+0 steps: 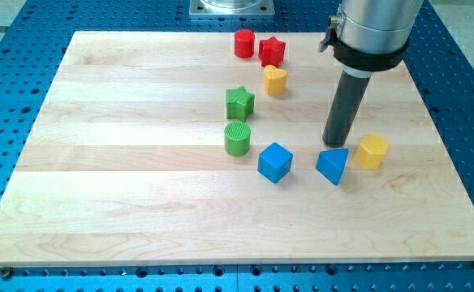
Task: Move your arm at the top of the red star
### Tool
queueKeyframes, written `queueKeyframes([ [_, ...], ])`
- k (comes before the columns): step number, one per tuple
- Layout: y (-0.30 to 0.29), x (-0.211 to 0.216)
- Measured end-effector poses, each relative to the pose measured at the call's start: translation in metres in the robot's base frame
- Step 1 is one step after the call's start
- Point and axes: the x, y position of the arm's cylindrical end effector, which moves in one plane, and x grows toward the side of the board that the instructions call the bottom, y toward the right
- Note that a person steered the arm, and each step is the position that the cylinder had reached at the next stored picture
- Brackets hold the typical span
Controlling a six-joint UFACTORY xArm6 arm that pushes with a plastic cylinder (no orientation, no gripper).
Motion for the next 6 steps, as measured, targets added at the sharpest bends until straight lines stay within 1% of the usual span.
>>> queueKeyframes([
  [1,0.012,0.013],
  [2,0.038,0.025],
  [3,0.026,0.003],
  [4,0.02,-0.036],
  [5,0.022,-0.126],
  [6,0.033,-0.24],
])
